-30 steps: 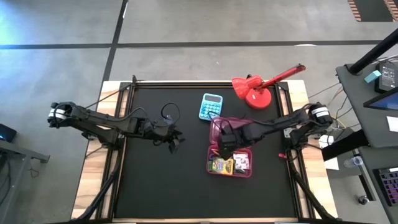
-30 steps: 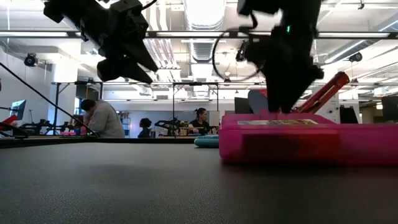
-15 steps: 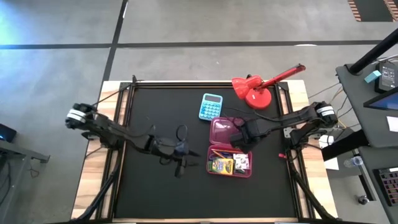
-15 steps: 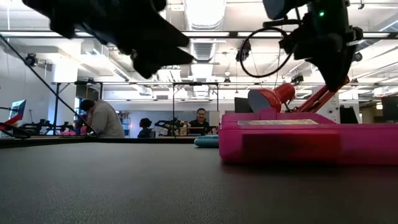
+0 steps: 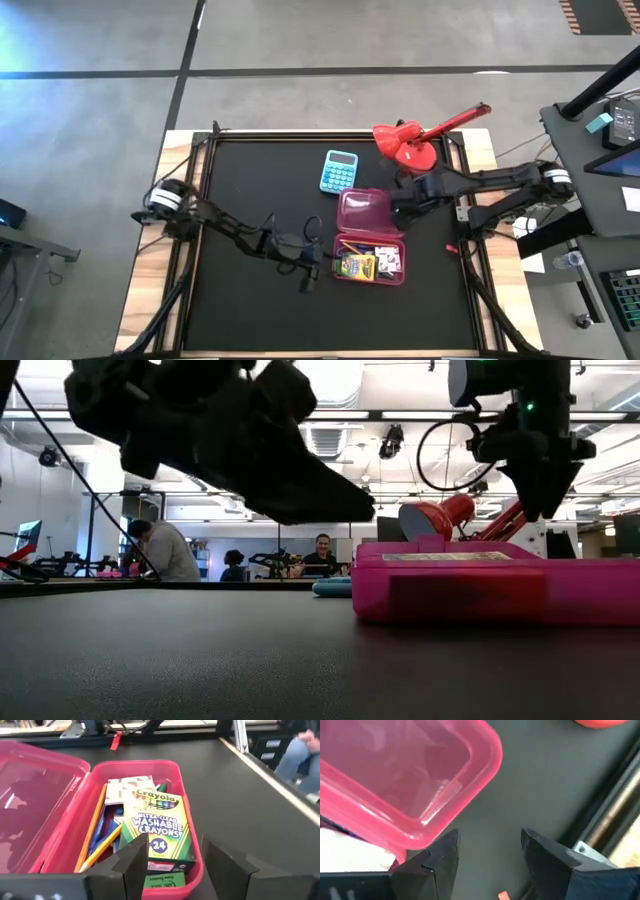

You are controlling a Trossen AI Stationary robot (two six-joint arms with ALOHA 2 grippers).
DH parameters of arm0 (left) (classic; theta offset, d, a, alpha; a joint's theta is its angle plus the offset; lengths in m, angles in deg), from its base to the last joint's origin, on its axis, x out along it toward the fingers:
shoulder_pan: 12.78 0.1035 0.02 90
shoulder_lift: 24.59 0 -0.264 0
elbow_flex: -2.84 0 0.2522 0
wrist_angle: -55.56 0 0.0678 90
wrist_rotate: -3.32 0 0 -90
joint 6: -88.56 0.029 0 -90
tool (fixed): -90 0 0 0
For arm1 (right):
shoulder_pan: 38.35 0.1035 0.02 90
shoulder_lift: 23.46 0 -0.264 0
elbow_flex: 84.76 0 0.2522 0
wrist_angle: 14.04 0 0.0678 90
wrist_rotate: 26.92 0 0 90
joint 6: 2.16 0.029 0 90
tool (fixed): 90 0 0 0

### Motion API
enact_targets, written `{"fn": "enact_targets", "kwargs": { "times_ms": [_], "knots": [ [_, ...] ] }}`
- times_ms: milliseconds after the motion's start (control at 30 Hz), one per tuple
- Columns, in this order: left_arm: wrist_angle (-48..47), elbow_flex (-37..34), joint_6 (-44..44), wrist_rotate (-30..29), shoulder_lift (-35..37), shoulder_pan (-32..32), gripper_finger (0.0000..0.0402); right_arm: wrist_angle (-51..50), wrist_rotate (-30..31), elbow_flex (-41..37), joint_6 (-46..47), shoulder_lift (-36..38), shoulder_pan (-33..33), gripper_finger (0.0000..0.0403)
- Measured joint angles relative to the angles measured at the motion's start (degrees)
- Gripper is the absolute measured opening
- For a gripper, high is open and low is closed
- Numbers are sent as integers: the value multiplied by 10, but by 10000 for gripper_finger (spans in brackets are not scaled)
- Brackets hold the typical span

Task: Pack school essentials
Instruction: Close the pink supply box

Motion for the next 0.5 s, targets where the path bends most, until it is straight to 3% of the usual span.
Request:
{"fn": "enact_targets", "kwargs": {
  "times_ms": [333, 500],
  "knots": [
    [-1, 40, 25, 0, -64, 2, 169, 181, -31, -98, -23, 124, -120, 201],
    [-1, 41, 25, 0, -66, 4, 169, 189, -31, -117, -48, 136, -184, 201]
  ]
}}
